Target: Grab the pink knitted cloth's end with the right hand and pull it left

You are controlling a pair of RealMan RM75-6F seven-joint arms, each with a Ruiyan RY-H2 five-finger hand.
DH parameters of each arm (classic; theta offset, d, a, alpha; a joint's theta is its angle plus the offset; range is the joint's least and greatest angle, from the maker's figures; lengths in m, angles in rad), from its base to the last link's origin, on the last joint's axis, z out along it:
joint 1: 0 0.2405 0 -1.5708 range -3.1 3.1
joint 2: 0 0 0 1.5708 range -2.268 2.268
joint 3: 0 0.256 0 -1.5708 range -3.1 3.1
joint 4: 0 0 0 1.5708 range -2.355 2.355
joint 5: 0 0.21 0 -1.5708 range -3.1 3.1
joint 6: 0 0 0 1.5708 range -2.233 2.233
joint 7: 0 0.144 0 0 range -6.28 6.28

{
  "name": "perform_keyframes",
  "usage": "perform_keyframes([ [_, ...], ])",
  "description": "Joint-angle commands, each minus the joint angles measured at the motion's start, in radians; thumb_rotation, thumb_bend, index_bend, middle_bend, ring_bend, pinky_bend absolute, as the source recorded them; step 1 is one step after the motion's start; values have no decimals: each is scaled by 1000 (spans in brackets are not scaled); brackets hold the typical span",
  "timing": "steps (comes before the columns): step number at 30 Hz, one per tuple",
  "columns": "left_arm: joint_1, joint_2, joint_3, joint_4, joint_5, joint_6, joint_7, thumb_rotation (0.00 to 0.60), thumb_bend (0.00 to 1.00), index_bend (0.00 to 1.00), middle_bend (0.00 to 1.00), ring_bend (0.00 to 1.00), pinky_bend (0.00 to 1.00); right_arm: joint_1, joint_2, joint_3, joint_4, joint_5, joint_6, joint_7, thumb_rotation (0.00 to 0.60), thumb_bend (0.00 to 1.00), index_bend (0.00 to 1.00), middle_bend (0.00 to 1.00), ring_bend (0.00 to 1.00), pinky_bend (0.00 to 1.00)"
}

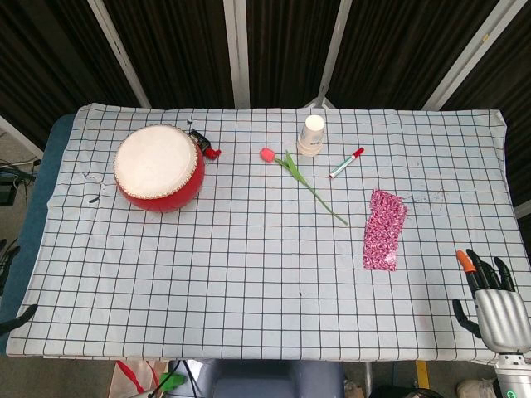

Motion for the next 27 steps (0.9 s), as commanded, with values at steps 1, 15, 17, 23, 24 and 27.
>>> perform_keyframes([
  [1,1,1,0,-1,2,3,-2,600,246,122,1,0,19,-2,0,1,1,-1,4,4,600,449,30,72,143,0],
  [15,0,-3,2,0,6,0,6,600,247,122,1,0,19,-3,0,3,4,-3,9,13,600,448,23,72,143,0],
  [17,0,-3,1,-3,4,0,8,600,247,122,1,0,19,-3,0,0,5,-5,5,13,600,449,23,72,143,0],
  [23,4,-6,7,-5,21,10,18,600,247,122,2,0,19,1,3,-4,7,-2,-9,25,600,449,23,72,143,0],
  [24,2,-7,7,-5,16,4,21,600,247,122,2,0,20,2,3,-4,6,-1,-11,23,600,449,23,72,143,0],
  [27,-1,-8,4,-6,10,-2,24,600,247,122,2,0,20,4,3,-4,4,1,-15,18,600,449,23,72,143,0],
])
